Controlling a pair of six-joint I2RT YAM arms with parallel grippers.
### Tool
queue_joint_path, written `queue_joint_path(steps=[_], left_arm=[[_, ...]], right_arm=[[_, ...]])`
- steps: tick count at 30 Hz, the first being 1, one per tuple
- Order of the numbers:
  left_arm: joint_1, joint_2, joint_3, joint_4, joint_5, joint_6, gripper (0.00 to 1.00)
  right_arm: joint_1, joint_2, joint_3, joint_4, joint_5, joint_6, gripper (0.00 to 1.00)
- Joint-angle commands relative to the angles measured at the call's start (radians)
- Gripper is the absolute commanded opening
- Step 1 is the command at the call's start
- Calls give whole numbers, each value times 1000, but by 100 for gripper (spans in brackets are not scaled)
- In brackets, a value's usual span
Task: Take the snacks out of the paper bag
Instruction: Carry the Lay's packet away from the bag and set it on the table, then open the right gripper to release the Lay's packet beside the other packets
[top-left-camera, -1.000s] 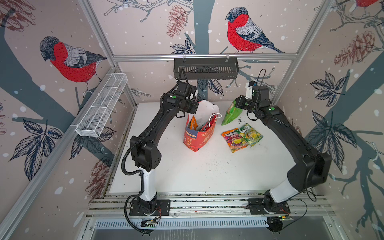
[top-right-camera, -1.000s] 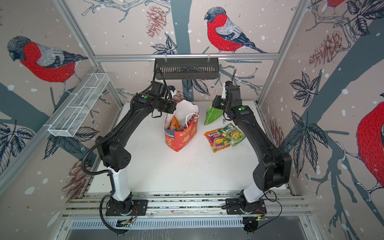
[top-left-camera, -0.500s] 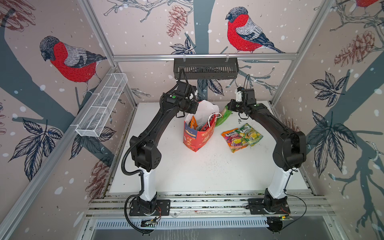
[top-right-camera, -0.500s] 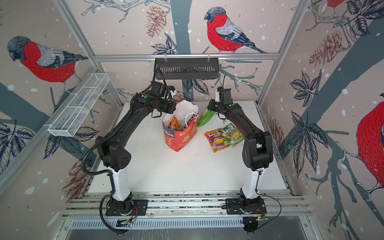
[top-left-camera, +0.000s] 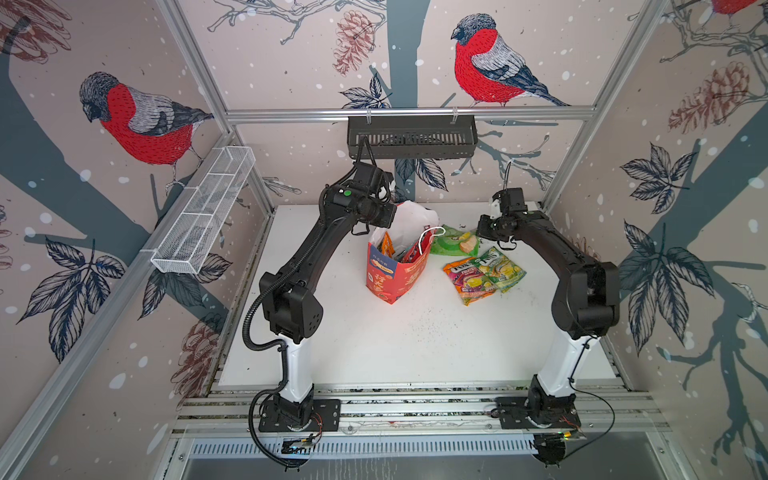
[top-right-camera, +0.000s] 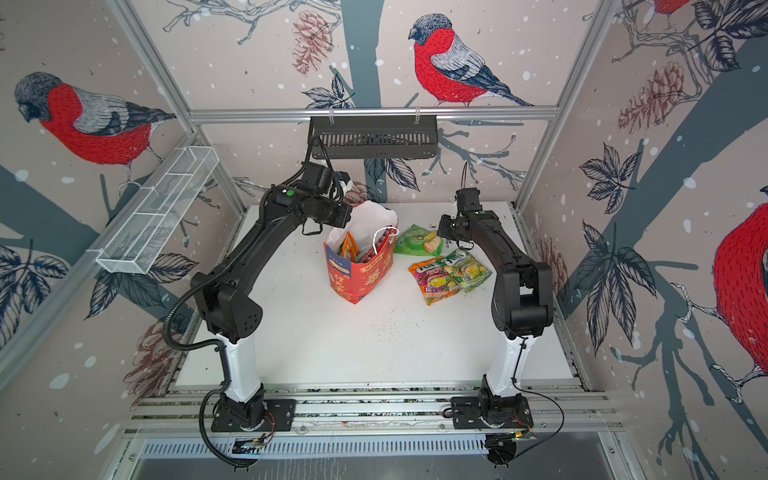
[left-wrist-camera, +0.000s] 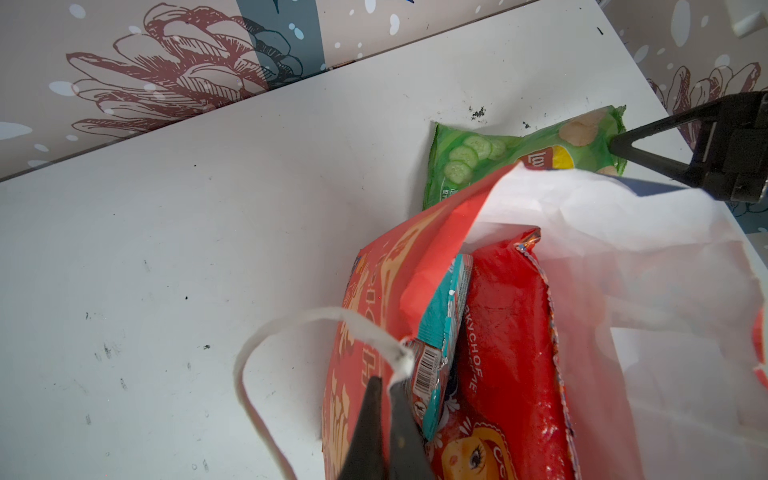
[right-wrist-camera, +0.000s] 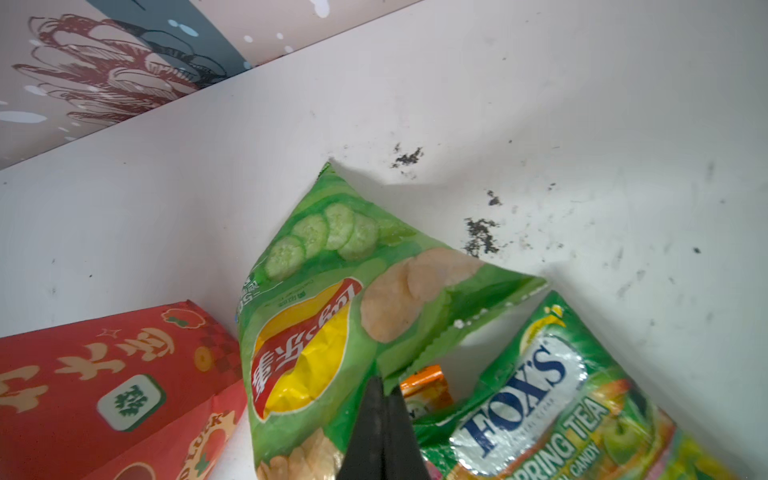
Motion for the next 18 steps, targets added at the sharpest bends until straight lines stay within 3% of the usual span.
queue_joint_path(steps=[1, 8, 18], left_arm=[[1, -1, 8, -22, -7, 15, 0], [3, -9, 5, -29, -13, 13, 0], [3, -21, -2, -28, -23, 7, 0]], right_arm=[[-2, 37, 43, -38, 61, -59, 0], [4, 202, 240, -158, 173, -142, 1], [23, 332, 360, -204, 141, -176, 3]])
